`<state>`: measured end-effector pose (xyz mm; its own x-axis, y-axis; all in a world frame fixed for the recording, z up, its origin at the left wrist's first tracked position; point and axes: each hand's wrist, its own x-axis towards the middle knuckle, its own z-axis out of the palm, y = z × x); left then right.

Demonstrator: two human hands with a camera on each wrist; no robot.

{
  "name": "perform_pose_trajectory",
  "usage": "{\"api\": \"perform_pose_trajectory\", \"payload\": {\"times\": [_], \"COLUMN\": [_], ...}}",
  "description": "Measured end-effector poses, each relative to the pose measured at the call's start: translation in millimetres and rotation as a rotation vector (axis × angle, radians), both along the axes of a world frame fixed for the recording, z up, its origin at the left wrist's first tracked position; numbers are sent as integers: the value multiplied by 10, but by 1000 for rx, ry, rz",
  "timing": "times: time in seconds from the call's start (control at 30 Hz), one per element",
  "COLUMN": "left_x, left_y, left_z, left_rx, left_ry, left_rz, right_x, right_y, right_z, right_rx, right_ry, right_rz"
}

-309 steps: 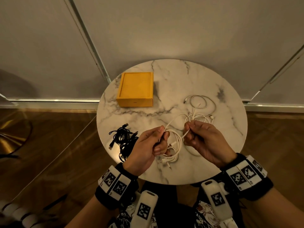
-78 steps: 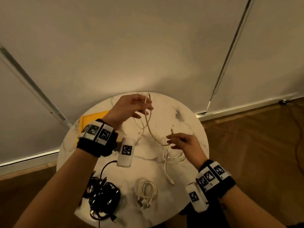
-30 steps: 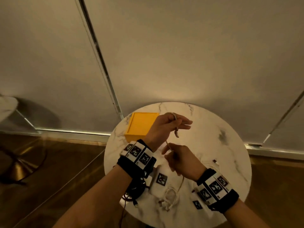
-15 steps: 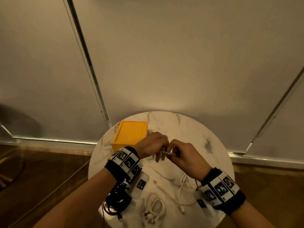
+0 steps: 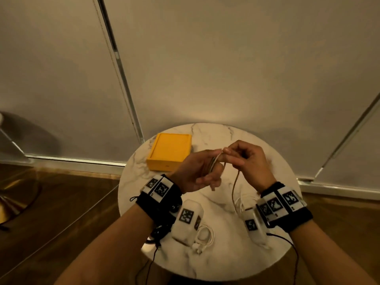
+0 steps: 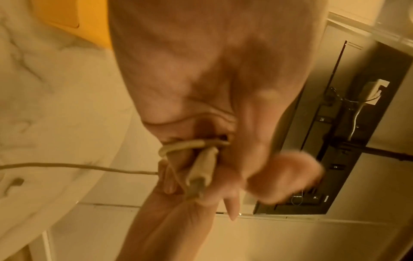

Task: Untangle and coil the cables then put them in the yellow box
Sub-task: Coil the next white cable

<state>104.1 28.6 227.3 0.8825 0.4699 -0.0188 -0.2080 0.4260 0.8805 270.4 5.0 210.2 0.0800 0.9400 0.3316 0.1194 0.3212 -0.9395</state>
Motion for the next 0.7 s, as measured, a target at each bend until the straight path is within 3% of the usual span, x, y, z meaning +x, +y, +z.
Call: {"api": "perform_pose_trajectory", "payload": {"times": [0.1,0.2,0.4,0.53,0.7], "left_x": [43,77,201,199,169], "left_y": [-52,-36,82,91,21], "left_z": [66,164,230,33,-223], "left_rx": [0,12,33,308,1049], "left_ry": [-36,-112,-328,-99,417], "left_rz": [1,20,285,399,441], "right_x": [-77,-179,-317,-299,-141], "right_y": [-67,-141,-399,-589,-650], "right_z": [-64,-107,-240,-233,-154], "right_rx": [-21,-24,-175,-92,41], "right_ry": [92,57,-118,-416,-733], "right_rz": [-15,-35,85,-13,-130]}}
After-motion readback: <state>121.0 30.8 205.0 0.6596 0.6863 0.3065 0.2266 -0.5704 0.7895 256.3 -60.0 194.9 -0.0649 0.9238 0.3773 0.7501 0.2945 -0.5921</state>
